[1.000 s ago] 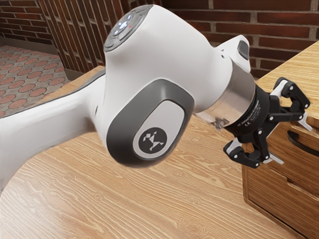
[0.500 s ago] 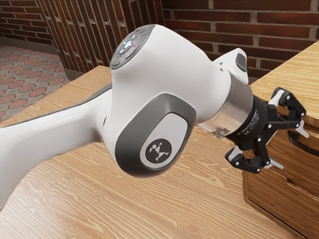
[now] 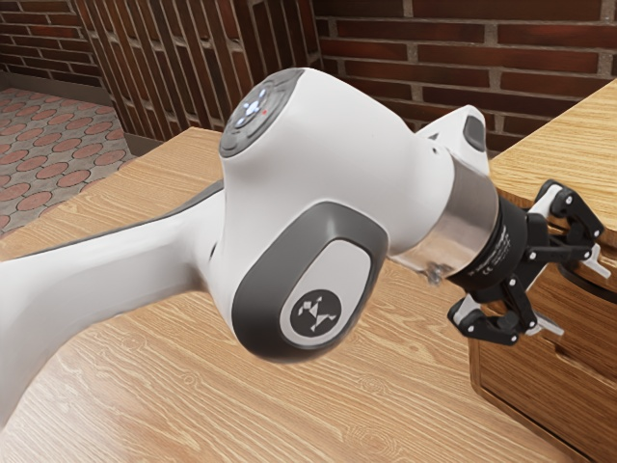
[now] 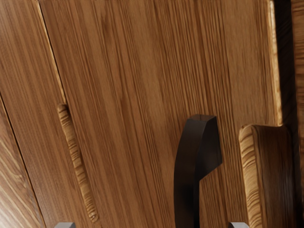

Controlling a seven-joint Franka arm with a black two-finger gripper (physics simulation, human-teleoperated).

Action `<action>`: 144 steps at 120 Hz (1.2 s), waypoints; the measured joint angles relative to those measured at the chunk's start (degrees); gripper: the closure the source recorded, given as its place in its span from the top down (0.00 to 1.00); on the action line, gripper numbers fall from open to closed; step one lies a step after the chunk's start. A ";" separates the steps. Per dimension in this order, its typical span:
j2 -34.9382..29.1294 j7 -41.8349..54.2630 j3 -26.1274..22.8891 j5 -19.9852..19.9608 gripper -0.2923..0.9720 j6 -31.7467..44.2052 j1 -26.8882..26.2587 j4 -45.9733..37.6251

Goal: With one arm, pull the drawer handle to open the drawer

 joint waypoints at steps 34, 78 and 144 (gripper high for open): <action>0.48 0.28 0.00 -0.27 0.53 1.21 0.03 -0.88; 0.58 0.44 -0.06 -0.82 0.52 1.59 -0.09 -1.88; 0.21 0.56 -0.70 -0.67 0.41 1.42 -0.57 -1.68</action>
